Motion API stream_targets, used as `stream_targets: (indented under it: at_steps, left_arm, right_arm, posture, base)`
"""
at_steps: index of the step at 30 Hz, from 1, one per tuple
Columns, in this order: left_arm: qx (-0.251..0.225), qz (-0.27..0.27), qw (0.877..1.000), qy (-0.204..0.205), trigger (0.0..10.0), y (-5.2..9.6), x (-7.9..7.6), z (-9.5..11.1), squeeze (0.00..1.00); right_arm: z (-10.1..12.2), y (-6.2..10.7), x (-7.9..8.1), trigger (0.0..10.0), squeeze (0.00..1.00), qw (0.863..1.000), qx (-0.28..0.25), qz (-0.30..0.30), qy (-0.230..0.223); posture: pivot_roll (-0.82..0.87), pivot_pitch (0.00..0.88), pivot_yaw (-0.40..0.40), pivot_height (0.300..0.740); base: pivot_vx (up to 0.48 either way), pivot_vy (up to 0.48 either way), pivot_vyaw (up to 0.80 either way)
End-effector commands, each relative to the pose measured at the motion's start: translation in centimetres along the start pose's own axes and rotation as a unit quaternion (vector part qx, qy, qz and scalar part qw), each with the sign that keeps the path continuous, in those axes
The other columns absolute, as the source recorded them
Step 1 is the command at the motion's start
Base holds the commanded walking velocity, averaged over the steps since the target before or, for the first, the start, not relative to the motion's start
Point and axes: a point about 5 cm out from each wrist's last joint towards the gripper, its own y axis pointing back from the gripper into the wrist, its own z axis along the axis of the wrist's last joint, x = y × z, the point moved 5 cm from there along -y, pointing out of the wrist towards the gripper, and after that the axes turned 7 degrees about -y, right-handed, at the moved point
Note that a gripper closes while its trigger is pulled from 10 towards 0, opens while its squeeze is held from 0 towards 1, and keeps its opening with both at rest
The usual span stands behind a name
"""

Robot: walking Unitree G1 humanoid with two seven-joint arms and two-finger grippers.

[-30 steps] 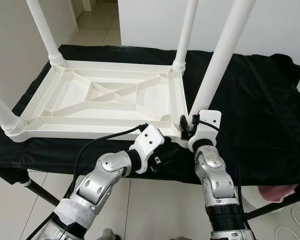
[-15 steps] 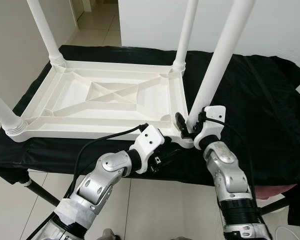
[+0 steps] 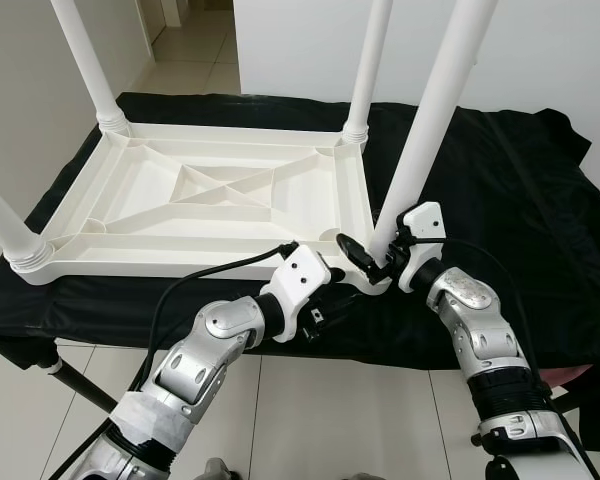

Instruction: Building children table

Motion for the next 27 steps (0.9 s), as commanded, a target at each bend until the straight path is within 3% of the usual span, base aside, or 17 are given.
stream_targets:
  at_steps: [1, 2, 3, 15, 16, 18, 19, 27]
  left_arm:
    - [0.003, -0.031, 1.000, -0.002, 10.0, 0.1, -0.4, -0.2, 0.00]
    - [0.003, -0.031, 1.000, -0.002, 10.0, 0.1, -0.4, -0.2, 0.00]
    - [0.003, -0.031, 1.000, -0.002, 10.0, 0.1, -0.4, -0.2, 0.00]
    - [0.006, -0.030, 1.000, -0.002, 10.0, 0.3, -0.3, -0.4, 0.00]
    - [0.006, -0.031, 0.999, -0.002, 10.0, 0.3, -0.4, -0.4, 0.00]
    - [0.006, -0.031, 0.999, -0.002, 10.0, 0.3, -0.4, -0.4, 0.00]
    - [0.006, -0.032, 0.999, -0.001, 10.0, 0.3, -0.4, -0.4, 0.00]
    - [0.007, -0.034, 0.999, 0.001, 10.0, 0.3, -0.7, -0.5, 0.00]
  right_arm:
    - [-0.7, -0.2, -0.1, 3.3, 0.00, 1.000, 0.020, 0.022, 0.007]
    - [-0.7, -0.2, -0.1, 3.3, 0.00, 1.000, 0.020, 0.022, 0.007]
    - [-0.8, -0.1, -0.2, 0.0, 0.00, 0.999, 0.022, 0.026, 0.008]
    - [-2.3, 0.1, -0.5, 0.0, 0.00, 0.999, 0.039, 0.036, -0.003]
    - [-2.2, 0.1, -0.5, 3.6, 0.00, 0.999, 0.037, 0.033, -0.003]
    - [-2.2, 0.1, -0.5, 3.6, 0.00, 0.999, 0.037, 0.033, -0.003]
    - [-2.1, 0.1, -0.6, 10.0, 0.00, 0.999, 0.035, 0.028, -0.004]
    - [-2.0, -0.2, -1.8, 10.0, 0.00, 0.998, 0.029, -0.062, -0.016]
  posture:
    - [-0.10, 0.026, 0.026, 0.740]
    - [-0.10, 0.026, 0.026, 0.740]
    - [-0.10, 0.026, 0.026, 0.740]
    - [-0.10, 0.023, 0.024, 0.740]
    - [-0.10, 0.027, 0.027, 0.740]
    - [-0.10, 0.027, 0.027, 0.740]
    - [-0.10, 0.027, 0.027, 0.740]
    - [-0.10, 0.032, 0.025, 0.740]
  base:
    - [0.000, 0.000, 0.00]
    - [0.000, 0.000, 0.00]
    - [0.000, 0.000, 0.00]
    - [0.000, 0.000, 0.00]
    - [0.000, 0.000, 0.00]
    - [0.000, 0.000, 0.00]
    - [0.000, 0.000, 0.00]
    - [0.000, 0.000, 0.00]
